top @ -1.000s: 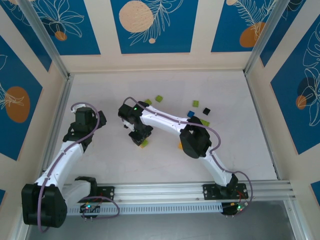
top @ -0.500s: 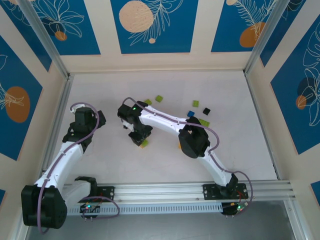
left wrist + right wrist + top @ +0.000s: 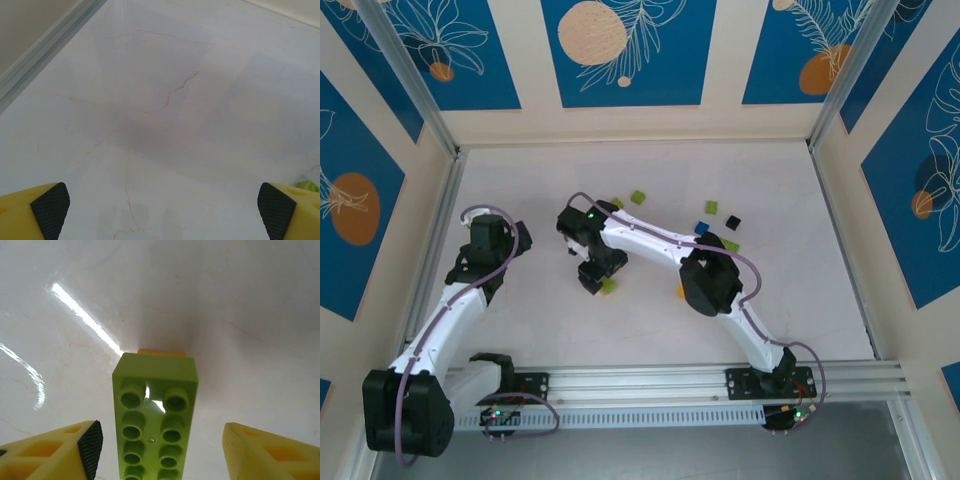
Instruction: Assemble a carrot with lego
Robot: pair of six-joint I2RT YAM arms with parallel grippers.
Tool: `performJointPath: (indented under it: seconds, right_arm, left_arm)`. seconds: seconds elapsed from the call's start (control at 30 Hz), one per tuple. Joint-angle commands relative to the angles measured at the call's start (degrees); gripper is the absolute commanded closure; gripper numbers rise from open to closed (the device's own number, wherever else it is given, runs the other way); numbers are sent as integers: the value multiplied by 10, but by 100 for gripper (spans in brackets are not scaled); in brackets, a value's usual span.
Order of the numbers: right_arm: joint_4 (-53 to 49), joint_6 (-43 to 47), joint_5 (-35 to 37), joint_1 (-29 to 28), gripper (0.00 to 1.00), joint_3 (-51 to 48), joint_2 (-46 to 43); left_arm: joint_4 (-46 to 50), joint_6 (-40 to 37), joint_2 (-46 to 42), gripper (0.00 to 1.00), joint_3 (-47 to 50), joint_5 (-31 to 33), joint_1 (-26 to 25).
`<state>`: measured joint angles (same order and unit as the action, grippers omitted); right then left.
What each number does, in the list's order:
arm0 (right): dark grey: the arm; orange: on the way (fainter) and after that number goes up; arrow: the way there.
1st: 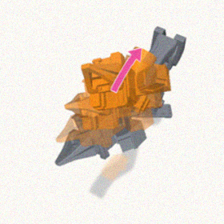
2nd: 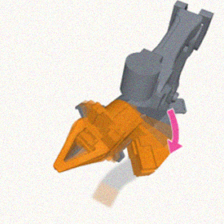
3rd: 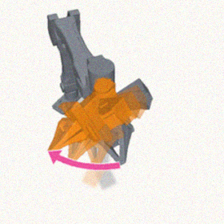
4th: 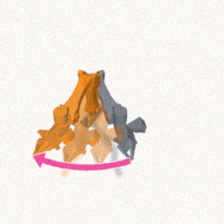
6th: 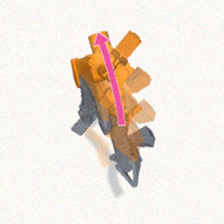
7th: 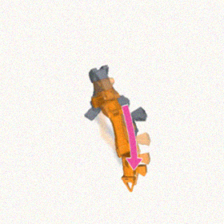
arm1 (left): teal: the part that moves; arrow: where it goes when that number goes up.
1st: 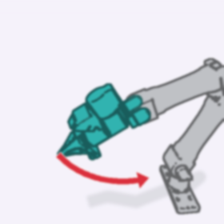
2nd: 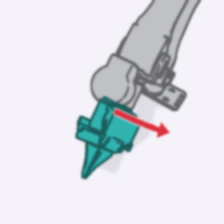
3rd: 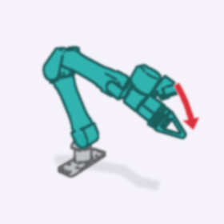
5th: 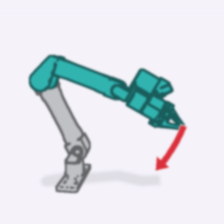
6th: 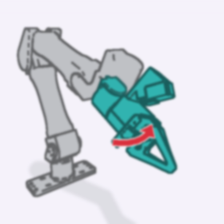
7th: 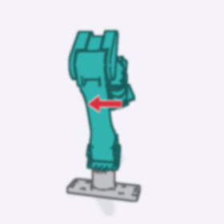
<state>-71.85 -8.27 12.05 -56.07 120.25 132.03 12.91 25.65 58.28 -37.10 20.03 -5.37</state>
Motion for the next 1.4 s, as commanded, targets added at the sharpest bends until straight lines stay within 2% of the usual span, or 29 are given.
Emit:
performJointPath:
  seconds: [0.0, 0.17, 0.3, 0.47, 0.6, 0.87, 1.1, 1.37]
  right_arm:
    - [-16, -2, 4, 7, 33, 35, -57]
    - [-25, 17, -2, 39, 32, 84, -57]
    - [-57, 62, -24, 78, 33, 203, 35]
    - [-63, 111, -72, 116, 34, 350, 155]
    - [13, 163, -80, 119, 34, 311, 165]
    - [89, 155, -106, 111, 37, 291, 177]
    - [86, 159, -93, 99, 39, 330, 220]
    - [91, 159, -84, 98, 40, 321, 239]
  left_arm:
    - [5, 6, -1, 1, -1, 8, 10]
    - [25, 16, 4, 1, -6, 35, 19]
    - [46, 33, 17, 1, -10, 47, 37]
    - [44, 38, 25, 1, -10, 34, 47]
    - [35, 37, 31, 1, -11, 23, 51]
    - [17, 35, 41, 1, -9, 4, 54]
    - [10, 33, 39, 1, -6, -5, 55]
    - [5, 33, 38, 1, -3, -9, 55]
